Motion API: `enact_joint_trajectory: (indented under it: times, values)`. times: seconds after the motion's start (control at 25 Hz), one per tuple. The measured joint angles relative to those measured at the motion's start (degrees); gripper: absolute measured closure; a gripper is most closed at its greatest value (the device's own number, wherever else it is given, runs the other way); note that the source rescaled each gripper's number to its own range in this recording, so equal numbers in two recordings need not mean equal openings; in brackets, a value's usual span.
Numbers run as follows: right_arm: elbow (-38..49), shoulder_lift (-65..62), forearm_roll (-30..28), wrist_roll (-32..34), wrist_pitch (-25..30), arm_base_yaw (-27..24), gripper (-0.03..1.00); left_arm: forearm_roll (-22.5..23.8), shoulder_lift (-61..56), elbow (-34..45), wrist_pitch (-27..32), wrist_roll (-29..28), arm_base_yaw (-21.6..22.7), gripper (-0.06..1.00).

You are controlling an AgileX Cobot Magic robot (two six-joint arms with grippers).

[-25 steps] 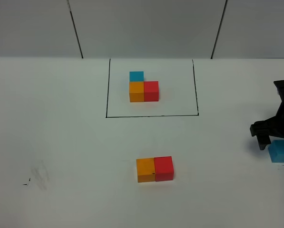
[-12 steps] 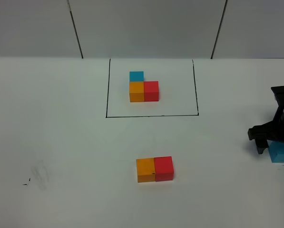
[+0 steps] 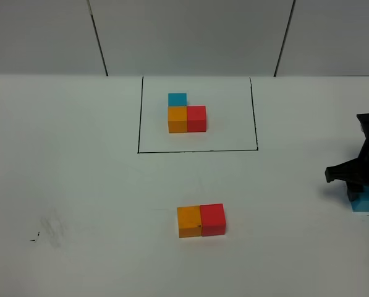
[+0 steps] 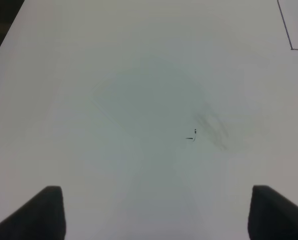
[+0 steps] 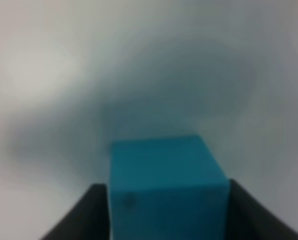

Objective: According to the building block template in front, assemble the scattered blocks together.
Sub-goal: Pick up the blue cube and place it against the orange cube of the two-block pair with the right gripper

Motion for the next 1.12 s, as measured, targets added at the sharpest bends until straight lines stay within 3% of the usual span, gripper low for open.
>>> enact_joint_trajectory:
  times: [0.32,0.52,0.64,0.8,1.12]
  values:
    - [0.0,-0.28,0.24,-2.14,-0.15,0.0,0.96,0.0,0.0,0.0,0.0,0.0,0.0,0.32]
    - [0.0,-5.85,1.29,1.79,-1.26,2.45,0.97,0.0,0.0,0.0,0.0,0.0,0.0,0.32]
    - [-1.85,-9.5,1.54,6.84,-0.63,7.65,0.97,0.0,0.0,0.0,0.0,0.0,0.0,0.32]
    - [-7.1,-8.88,0.99,12.54,4.63,17.39,0.97,0.0,0.0,0.0,0.0,0.0,0.0,0.32]
    - [-18.81,-2.4,-4.86,33.11,12.24,30.75,0.97,0.0,0.0,0.0,0.0,0.0,0.0,0.32]
